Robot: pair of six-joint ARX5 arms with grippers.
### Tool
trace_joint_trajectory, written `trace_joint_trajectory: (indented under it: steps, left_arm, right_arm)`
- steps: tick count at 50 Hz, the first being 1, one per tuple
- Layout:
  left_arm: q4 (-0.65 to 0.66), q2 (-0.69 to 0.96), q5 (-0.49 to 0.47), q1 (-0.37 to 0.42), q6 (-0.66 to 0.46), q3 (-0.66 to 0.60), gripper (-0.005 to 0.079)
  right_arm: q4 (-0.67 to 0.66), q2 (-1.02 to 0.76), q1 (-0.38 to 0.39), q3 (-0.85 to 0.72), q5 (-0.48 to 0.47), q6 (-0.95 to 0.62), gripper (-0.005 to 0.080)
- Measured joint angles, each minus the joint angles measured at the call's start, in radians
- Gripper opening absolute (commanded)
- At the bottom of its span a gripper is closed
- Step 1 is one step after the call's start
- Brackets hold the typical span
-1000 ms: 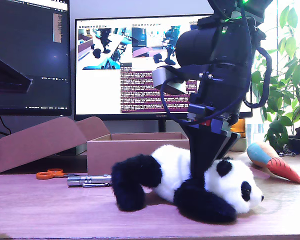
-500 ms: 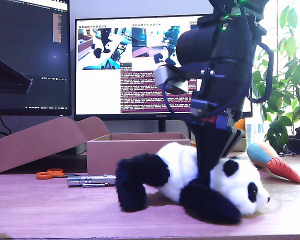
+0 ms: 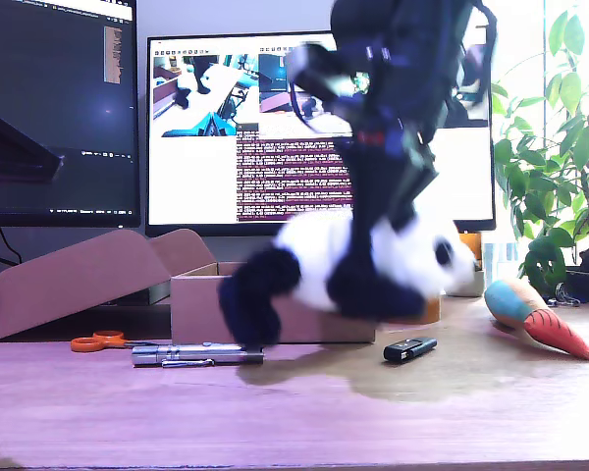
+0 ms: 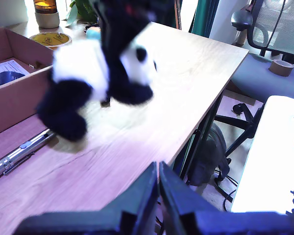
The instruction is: Pick up the panda toy and place it inside the cardboard box
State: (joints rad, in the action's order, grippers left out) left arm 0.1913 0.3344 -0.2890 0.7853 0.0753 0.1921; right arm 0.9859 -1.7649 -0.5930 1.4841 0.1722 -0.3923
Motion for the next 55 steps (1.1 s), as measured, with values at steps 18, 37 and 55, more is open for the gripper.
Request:
trace_joint_trajectory:
  steps: [18,37,55]
  left_arm:
    - [0.000,0.000,0.000,0.000,0.000,0.000,-0.0018]
    - [0.001,0.000,0.008,0.000,0.000,0.000,-0.0018]
    - [0.004,0.000,0.009,0.000,0.000,0.000,-0.0018]
  right_arm:
    - [-0.082,0.000,-0.001,0.209,0.000,0.001,0.0050]
    - [-0.348,0.000,-0.004,0.223,0.000,0.043,0.0050]
    - [-0.529,-0.130,0.007,0.224,-0.061,0.087,0.0050]
